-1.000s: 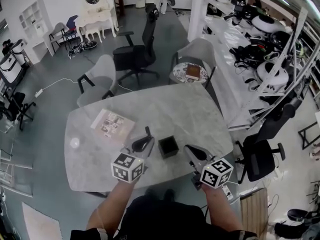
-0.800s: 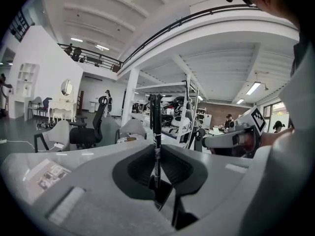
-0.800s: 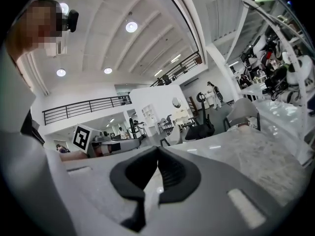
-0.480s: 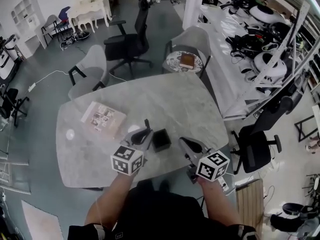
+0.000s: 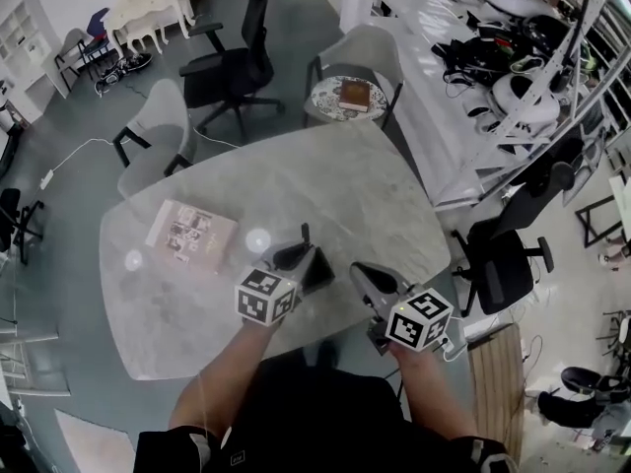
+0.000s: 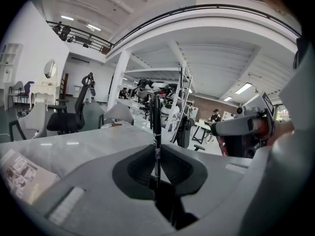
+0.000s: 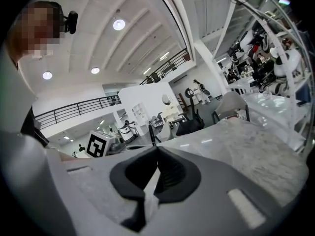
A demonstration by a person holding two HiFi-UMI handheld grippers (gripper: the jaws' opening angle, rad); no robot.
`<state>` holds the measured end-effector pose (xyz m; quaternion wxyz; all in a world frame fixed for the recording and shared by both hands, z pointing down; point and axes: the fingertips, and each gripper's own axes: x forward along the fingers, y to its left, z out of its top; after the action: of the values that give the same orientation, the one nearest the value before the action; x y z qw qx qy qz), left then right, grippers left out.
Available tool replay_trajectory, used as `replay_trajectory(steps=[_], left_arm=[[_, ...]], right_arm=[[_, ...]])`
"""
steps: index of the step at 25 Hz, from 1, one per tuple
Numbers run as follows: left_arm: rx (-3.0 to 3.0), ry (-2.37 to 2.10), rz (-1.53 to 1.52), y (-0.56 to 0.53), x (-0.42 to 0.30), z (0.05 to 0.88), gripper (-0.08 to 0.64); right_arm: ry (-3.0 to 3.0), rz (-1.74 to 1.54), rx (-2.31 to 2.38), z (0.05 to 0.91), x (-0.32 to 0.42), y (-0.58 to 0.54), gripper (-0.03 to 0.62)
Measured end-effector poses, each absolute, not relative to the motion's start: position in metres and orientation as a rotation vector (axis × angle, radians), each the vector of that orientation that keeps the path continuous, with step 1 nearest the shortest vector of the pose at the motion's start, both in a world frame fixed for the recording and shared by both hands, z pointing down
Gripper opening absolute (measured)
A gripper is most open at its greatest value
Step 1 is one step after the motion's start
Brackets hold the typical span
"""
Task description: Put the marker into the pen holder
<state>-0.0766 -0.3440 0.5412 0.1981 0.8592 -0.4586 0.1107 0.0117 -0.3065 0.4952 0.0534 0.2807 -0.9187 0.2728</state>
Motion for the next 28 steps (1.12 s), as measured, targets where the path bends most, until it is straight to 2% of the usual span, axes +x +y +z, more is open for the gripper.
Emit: replay_trajectory(steps=[17,28], left_arm=[[2.416,-1.117,0.508,-0.365,-0.047,0.612,0.044],[2.384,-1.173,0.662,-0.366,-0.051,0.632,0.046]], right_arm=[[-2.726,0.92,0.943,0.526,0.028,-0.319,0.003],[-2.711,0.935,0.949,0.533,0.039,-0.318,0.003]])
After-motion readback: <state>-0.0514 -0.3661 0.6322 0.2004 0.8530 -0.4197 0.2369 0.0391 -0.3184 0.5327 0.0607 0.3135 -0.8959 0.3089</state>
